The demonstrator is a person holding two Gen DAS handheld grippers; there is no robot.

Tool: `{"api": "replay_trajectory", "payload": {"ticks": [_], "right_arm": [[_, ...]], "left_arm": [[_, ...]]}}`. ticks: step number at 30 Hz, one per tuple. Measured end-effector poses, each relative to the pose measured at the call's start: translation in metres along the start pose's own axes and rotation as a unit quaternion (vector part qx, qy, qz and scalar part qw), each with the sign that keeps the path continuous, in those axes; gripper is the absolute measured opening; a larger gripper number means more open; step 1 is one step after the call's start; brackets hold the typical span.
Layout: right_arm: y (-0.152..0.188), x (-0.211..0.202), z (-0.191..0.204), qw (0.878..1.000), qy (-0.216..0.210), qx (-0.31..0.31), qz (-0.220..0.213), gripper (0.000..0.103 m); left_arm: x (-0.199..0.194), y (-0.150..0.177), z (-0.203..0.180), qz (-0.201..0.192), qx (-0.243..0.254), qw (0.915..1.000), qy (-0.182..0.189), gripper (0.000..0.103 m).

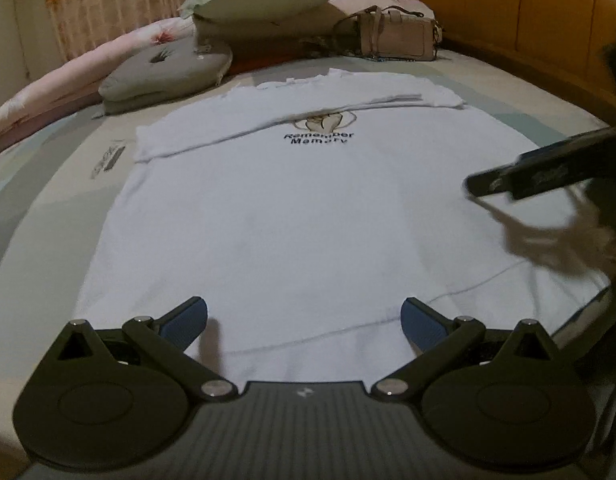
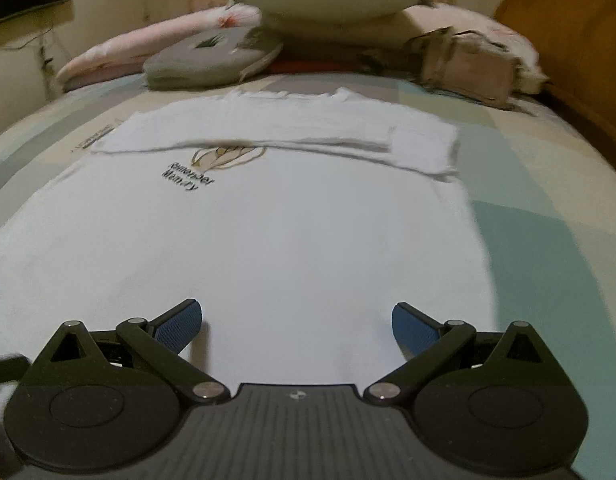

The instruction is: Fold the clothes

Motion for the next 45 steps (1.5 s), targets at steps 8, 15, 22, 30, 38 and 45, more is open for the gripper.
{"api": "replay_trajectory", "payload": {"ticks": [8,15,22,30,38,45], "right_arm": [[0.036,-0.055,-0.013,0.999,-0.006,0.037,0.034,0.103],[0.045,-0.089,-0.024,0.998,0.013,0.031,0.059,0.103],[0.026,-0.098,0.023,1.0,-0.017,-0.001,0.02,0.103],[0.026,-0.046,0.071,0.996,-0.031,-0.075,0.021,0.103],[0.054,-0.054,0.056,0.997,-0.044,-0.064,0.031,0.103],[0.055,-0.057,0.055,0.995,-0.044,-0.076,0.035,0.103]], "left_arm": [[-0.006,0.008,0.012,0.005,-0.001,0.9994,0.034,0.102],[-0.014,0.015,0.014,-0.018,0.014,0.9982,0.056,0.102],[-0.013,0.008,0.016,-0.029,0.018,0.9986,0.041,0.102],[-0.006,0.008,0.038,-0.03,0.022,0.9993,0.004,0.102],[-0.011,0.017,0.06,-0.015,-0.007,0.9999,-0.002,0.102],[-0.018,0.009,0.046,-0.012,0.026,0.9995,-0.015,0.102]]}}
Point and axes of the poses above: each gripper's, at about its wrist camera, not at the fingertips, and x roughly the way its jaws point, z to its left, y to its underside, the point moved 9 cm from there along x, roughly the way its jaws point, and after that the axes turned 11 degrees about -z, right-handed, at the moved point
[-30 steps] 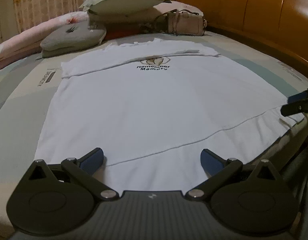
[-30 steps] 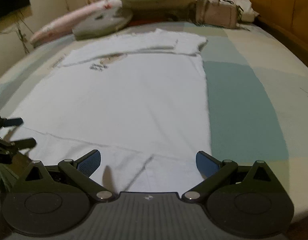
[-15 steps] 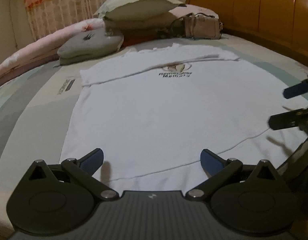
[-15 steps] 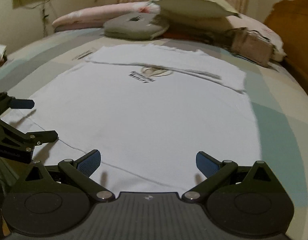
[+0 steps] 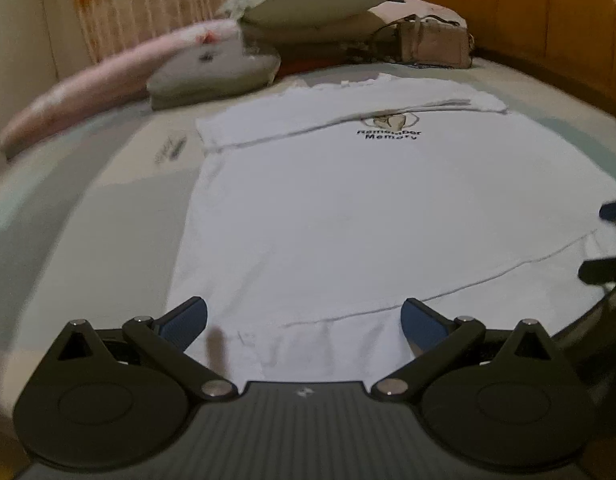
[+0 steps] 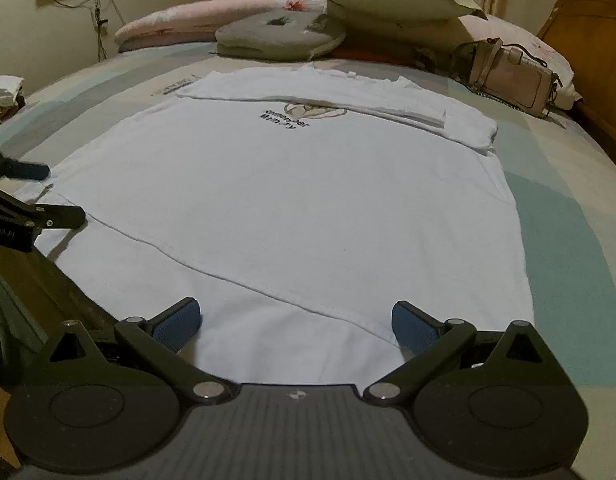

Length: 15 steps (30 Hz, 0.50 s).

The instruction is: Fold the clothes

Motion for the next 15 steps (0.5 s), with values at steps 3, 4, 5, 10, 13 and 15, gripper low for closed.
{"api": "replay_trajectory", "payload": {"ticks": [3,4,5,10,13,15], "right_arm": [[0.0,0.001,-0.001,1.0,0.003,0.003,-0.002,0.103],[0.0,0.001,-0.001,1.0,0.004,0.004,-0.002,0.103],[0.0,0.002,-0.001,1.0,0.005,0.005,-0.003,0.103],[0.001,0.002,-0.002,1.0,0.011,0.008,-0.006,0.103],[0.0,0.0,0.0,1.0,0.014,0.005,-0.003,0.103],[0.0,0.0,0.0,1.0,0.015,0.004,-0.001,0.103]], "left_arm": [[-0.005,-0.006,-0.013,-0.006,0.024,0.9997,0.005,0.102],[-0.006,-0.008,-0.017,-0.008,0.032,0.9994,0.007,0.102],[-0.007,-0.007,-0.022,-0.005,0.039,0.9992,0.008,0.102],[-0.005,0.004,-0.021,0.032,0.005,0.9994,-0.005,0.102],[-0.009,0.011,-0.015,0.048,-0.025,0.9985,-0.006,0.102],[-0.015,0.014,-0.011,0.052,-0.028,0.9982,-0.011,0.102]]}}
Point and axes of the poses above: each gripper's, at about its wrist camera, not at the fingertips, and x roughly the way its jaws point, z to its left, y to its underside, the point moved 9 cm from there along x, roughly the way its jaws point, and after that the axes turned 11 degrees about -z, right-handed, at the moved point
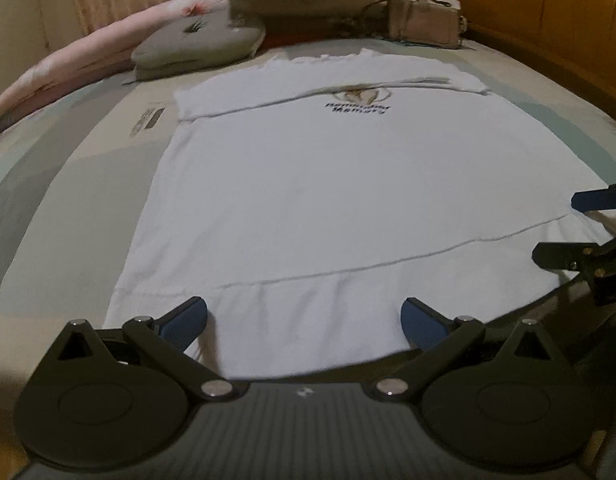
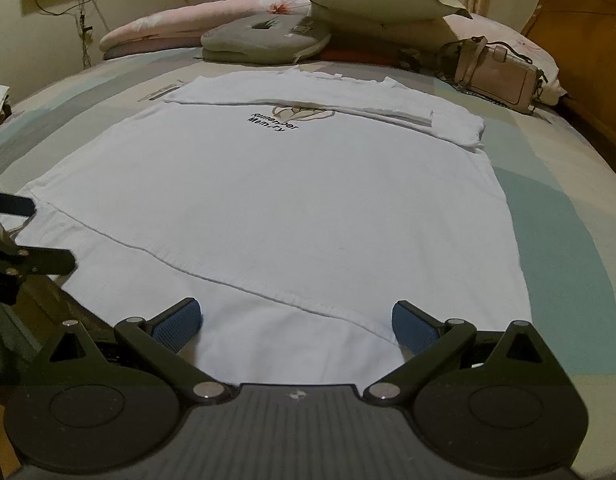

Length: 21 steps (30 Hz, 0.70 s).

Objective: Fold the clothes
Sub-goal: 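Roll both open tools and bring them to the hem corners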

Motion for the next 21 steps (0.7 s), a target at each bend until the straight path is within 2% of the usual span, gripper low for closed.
{"api": "replay_trajectory", "payload": {"ticks": [9,21], "right_arm": [[-0.002,-0.003,0.004,1.0,0.006,-0.009,0.01,0.103],[-0.037,0.014,0.035,0.999,-0.028,-0.036,-0.008,0.103]], "left_arm": [[-0.016,-0.013,-0.006,-0.022,0.022,0.9995,0.011,0.102],[-0.018,-0.02,-0.005,-0.031,0.032,0.999,0.008,0.102]]}}
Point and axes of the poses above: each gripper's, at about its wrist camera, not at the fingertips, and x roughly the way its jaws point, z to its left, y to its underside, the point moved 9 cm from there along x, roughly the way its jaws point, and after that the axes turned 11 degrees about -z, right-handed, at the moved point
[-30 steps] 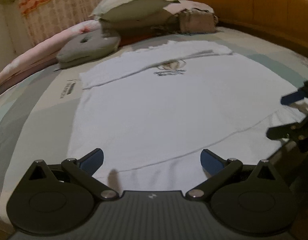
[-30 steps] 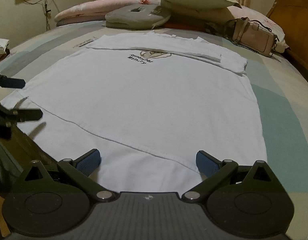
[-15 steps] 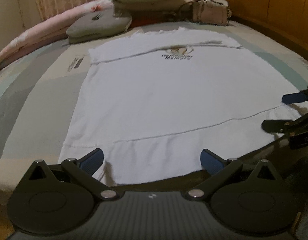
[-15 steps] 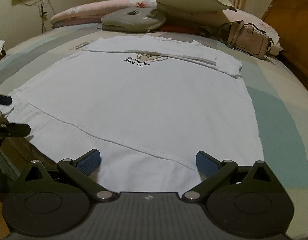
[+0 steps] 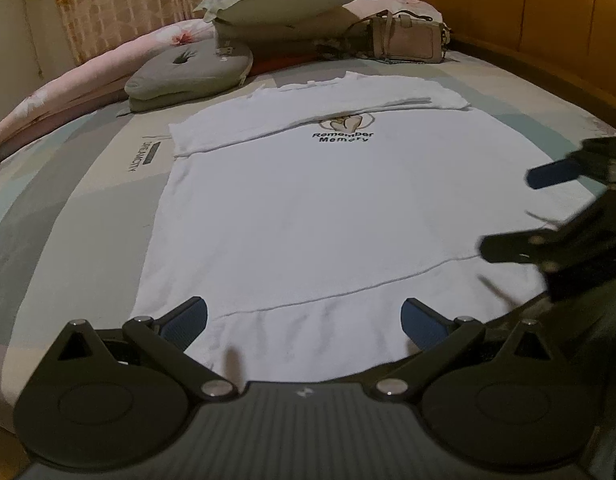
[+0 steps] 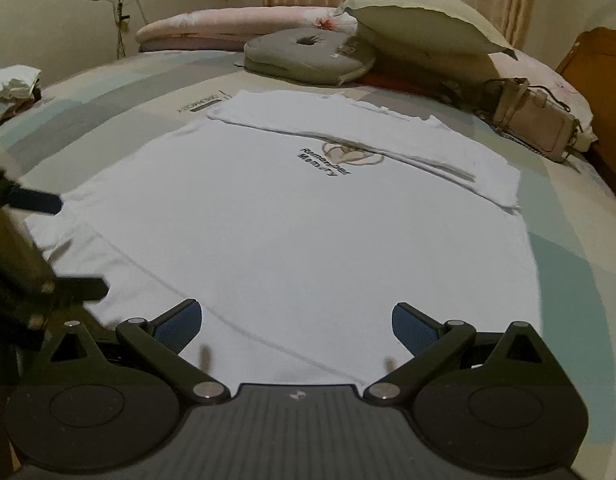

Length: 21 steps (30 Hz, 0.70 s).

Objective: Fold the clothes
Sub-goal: 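Roll both open tools and bring them to the hem corners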

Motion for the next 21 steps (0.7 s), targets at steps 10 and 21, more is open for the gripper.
{"api": "replay_trajectory", "payload": {"ticks": [10,21], "right_arm": [[0.023,-0.01,-0.013,0.999,0.018,-0.013,0.047,0.103],[0.028,-0.051,-0.002,0.988,0.051,-0.143,0.018,0.103]], "left_arm": [[-0.002,0.001,0.016,-0.006,0.023,0.9997,-0.007,0.102],[-0.016,-0.001,-0.025,-0.037,0.153,0.9862,0.052,0.102]]}}
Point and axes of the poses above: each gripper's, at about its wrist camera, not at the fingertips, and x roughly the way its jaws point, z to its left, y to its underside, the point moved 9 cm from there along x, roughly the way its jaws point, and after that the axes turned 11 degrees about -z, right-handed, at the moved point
